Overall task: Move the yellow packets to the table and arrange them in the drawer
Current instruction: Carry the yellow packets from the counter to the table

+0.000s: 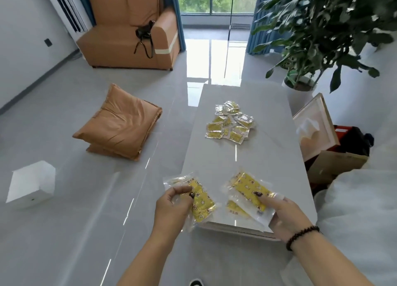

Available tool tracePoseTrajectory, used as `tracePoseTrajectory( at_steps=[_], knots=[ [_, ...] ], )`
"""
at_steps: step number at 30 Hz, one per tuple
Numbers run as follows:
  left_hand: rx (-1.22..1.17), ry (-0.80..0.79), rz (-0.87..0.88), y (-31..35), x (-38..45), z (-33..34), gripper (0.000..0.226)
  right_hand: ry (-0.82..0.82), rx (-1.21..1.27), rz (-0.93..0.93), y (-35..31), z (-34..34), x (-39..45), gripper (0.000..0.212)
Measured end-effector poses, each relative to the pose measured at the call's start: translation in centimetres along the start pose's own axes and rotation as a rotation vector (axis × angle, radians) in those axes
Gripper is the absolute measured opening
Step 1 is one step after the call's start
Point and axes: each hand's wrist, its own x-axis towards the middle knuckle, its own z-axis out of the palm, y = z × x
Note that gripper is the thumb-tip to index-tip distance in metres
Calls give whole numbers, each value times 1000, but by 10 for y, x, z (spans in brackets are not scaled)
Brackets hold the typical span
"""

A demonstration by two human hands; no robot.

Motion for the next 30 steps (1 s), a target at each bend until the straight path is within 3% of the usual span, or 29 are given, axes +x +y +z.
tracePoseTrajectory(
  at_steps=[5,10,19,21,24,25,26,30],
  knots=[
    [38,-38,14,28,58,14,22,93,156,18,-18,9,42,61],
    [23,-36,-16,51,114,46,21,238,151,5,-49,8,102,30],
    [9,-3,-75,83,208,104,28,388,157,51,-115,19,218,36],
    [45,23,-69,82,223,112,40,438,163,62,-119,22,240,37],
    [140,32,-82,78,250,123,90,503,178,111,-115,22,271,33],
    [155,24,-100,76,260,126,97,528,194,132,-112,21,280,33],
    [155,16,-122,74,271,129,96,555,210,152,-109,20,290,33],
    [166,14,-210,58,327,140,53,648,229,217,-91,16,333,39]
  ],
)
